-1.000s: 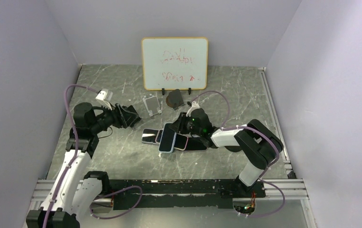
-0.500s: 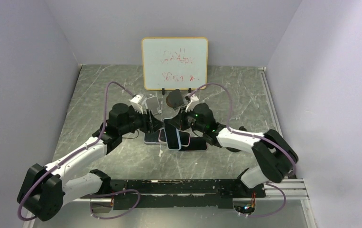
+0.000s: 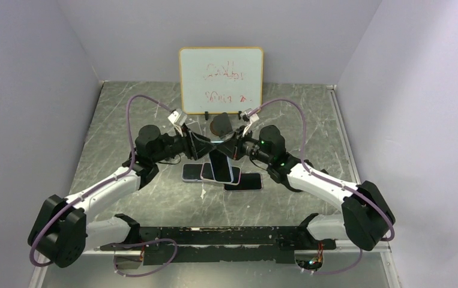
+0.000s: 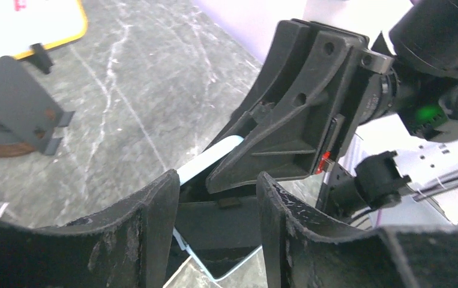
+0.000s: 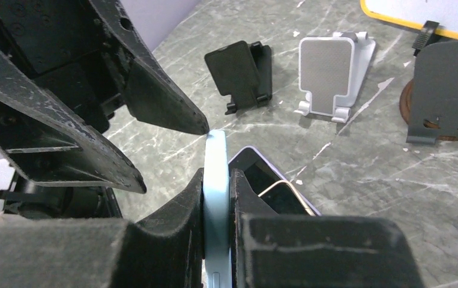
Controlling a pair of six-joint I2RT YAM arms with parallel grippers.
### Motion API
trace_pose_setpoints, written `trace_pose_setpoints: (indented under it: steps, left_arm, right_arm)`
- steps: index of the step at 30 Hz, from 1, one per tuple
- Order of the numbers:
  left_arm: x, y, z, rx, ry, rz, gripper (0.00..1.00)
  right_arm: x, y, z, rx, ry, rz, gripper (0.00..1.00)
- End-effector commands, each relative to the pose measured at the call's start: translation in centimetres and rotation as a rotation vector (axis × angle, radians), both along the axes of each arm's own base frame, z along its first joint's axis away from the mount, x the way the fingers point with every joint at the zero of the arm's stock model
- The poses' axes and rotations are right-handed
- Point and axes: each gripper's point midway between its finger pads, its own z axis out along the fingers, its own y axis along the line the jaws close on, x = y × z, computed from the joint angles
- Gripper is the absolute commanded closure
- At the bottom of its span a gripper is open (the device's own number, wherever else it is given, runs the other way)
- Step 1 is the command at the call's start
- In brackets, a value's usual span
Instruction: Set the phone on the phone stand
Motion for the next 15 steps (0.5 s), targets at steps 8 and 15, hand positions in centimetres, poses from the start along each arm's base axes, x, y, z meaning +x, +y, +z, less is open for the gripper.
trace_pose_setpoints:
  steps: [8, 15]
  left_arm:
    - [-0.9, -0.4, 2.1, -0.046, -0.102, -0.067, 0.43]
    - [-0.3, 0.2, 2.6, -0.026, -0.118, -0.050, 0.40]
  right_arm:
    - [-1.6, -0.4, 5.3, 0.102, -0.131, 0.086, 1.00]
    - [-2.7, -0.2, 6.4, 0.143, -0.157, 0.146, 1.00]
